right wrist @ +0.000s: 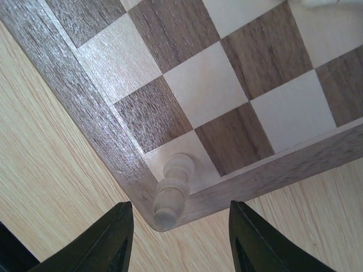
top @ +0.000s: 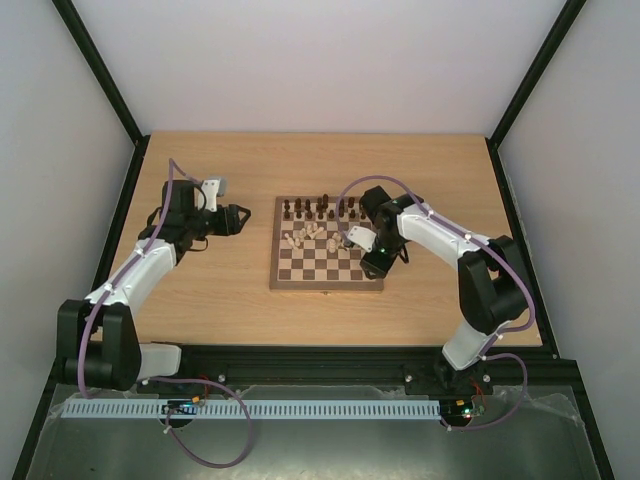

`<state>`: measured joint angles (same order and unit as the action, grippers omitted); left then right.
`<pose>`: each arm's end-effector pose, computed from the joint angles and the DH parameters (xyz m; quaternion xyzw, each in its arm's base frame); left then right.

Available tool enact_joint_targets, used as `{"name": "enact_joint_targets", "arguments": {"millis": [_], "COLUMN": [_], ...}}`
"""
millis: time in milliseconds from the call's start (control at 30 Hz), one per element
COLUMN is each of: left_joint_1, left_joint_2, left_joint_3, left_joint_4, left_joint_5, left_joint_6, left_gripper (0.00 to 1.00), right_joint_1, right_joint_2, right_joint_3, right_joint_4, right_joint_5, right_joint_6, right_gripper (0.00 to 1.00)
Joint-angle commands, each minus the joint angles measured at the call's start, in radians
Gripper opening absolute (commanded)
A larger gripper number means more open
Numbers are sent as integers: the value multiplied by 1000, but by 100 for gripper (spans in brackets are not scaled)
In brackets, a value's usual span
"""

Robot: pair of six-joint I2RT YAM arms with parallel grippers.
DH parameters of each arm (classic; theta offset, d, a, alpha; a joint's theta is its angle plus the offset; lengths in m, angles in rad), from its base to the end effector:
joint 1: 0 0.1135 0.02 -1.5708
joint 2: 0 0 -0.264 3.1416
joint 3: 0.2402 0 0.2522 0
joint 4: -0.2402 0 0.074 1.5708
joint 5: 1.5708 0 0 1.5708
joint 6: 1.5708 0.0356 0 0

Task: Set up the chess pieces on the board

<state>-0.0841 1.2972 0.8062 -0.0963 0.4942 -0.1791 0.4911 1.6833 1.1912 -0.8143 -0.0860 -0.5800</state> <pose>0.2783 -0.0404 0.2467 0.0748 0.8593 -0.2738 0.4256 0.2829 0.1548 0.2073 -0.5103 0.8488 0.0367 0.1335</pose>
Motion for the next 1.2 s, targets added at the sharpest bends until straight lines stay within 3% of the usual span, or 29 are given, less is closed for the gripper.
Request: {"name": "enact_joint_targets", "arguments": {"millis": [0, 733, 1167], "left_joint_1": [3, 5, 6], "left_joint_2": [8, -21, -44], "left_joint_3": [24, -11, -36], "left_joint_4": [11, 31, 45], "left_joint_5": [12, 3, 4], "left_joint_6": [-2, -9, -20], "left_gripper": [65, 65, 65], "right_joint_1": [0, 16, 131], "right_joint_2": [7, 29, 94], "right_joint_3": [-13, 10, 148], "right_joint_4": [-24, -4, -13], "right_joint_5": [6, -54, -67], "right_joint_6": [5, 24, 60], "right_gripper": [45, 10, 7]}}
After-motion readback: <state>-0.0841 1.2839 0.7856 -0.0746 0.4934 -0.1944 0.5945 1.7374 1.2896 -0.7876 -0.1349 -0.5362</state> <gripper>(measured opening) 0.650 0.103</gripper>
